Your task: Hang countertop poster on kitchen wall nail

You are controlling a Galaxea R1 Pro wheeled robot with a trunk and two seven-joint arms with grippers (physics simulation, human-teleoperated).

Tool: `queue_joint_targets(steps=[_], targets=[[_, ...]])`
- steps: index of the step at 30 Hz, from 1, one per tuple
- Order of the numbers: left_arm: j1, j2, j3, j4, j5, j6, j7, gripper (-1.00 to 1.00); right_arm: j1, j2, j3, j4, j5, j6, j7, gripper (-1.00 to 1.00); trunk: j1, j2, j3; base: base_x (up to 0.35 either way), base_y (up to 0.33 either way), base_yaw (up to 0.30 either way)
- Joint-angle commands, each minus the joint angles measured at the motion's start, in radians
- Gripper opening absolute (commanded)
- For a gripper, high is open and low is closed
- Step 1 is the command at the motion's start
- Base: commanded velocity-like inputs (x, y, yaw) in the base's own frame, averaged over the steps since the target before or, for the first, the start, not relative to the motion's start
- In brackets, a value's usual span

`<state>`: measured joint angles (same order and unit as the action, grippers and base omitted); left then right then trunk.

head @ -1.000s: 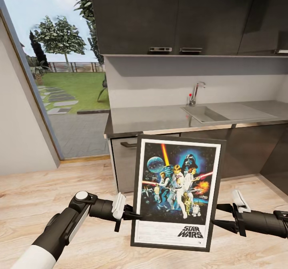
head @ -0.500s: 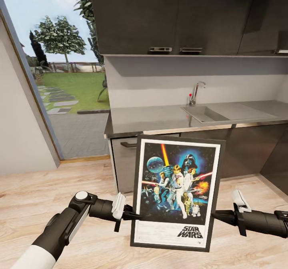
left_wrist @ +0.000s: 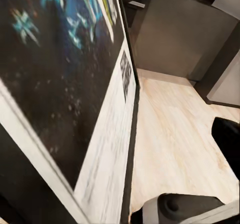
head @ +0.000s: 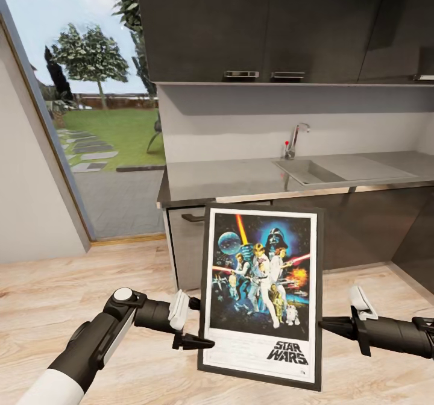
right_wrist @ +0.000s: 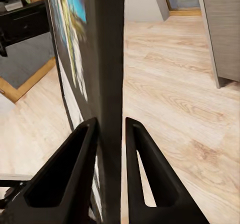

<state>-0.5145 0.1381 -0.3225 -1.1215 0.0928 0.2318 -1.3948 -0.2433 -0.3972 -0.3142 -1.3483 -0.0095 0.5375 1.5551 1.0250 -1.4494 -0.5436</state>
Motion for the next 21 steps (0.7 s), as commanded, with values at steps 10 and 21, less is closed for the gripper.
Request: queue_joint_targets(steps=[10, 21], targets=[[-0.001, 0.001, -0.002, 0.000, 0.005, 0.011, -0.001, 1.00, -0.001, 0.000, 0.000, 0.000, -0.001, 0.015, 0.003, -1.00, 0.000, -0.001, -0.001, 0.000, 0.000, 0.000], [-0.001, 0.059, -0.001, -0.004, 0.008, 0.009, -0.001, 1.00, -0.001, 0.000, -0.003, 0.000, -0.001, 0.015, 0.003, -1.00, 0.000, -0.001, -0.001, 0.000, 0.000, 0.000]])
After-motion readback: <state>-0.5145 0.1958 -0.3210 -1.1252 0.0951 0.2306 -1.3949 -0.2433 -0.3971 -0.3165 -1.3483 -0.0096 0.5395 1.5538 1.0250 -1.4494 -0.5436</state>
